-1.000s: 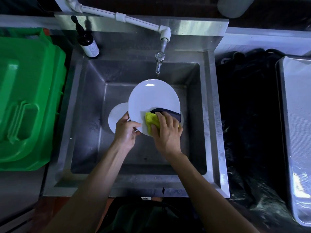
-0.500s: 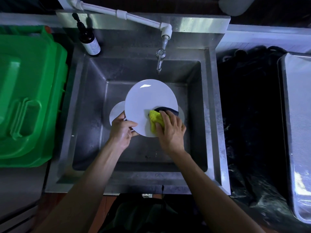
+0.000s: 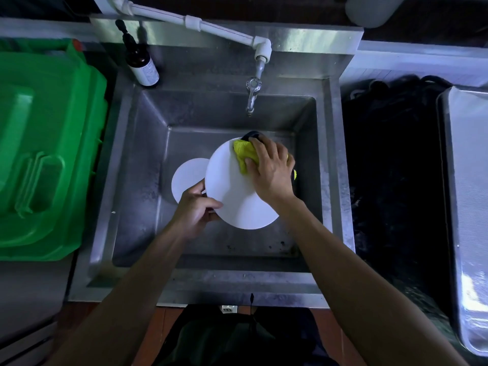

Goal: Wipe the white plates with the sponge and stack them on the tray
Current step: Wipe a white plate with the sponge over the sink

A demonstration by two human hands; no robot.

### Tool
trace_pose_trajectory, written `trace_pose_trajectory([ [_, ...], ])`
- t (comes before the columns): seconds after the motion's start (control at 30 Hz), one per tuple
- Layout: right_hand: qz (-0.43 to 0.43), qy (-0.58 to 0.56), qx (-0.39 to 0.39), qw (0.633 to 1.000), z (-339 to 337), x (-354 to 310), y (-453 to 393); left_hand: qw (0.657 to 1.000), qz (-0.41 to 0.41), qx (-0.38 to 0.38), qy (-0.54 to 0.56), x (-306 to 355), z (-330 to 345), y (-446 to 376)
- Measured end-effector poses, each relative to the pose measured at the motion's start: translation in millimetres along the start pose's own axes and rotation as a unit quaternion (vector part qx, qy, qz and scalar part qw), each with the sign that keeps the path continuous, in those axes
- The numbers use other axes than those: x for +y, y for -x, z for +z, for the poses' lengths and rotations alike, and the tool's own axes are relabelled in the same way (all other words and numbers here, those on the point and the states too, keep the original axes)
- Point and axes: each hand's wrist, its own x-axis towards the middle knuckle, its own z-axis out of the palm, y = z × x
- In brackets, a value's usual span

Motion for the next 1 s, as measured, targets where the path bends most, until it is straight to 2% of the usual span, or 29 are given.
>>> trace_pose_trajectory([
  [0.5,-0.165,-0.041,-0.023,0.985,8.9,-35.3,38.7,0.999,0.018,-0.035,-0.014,5.1,-0.8,-4.2],
  [0.73,-0.161,-0.013,-0.054,0.985,1.7,-34.0,27.7,0.998,0.007,-0.051,-0.019,8.7,1.0,-5.2],
  [1.0,-0.099,-0.007,-0.015,0.995,-1.8,-31.2,-9.0,0.999,0.004,-0.027,-0.036,15.4,2.2,-7.2],
])
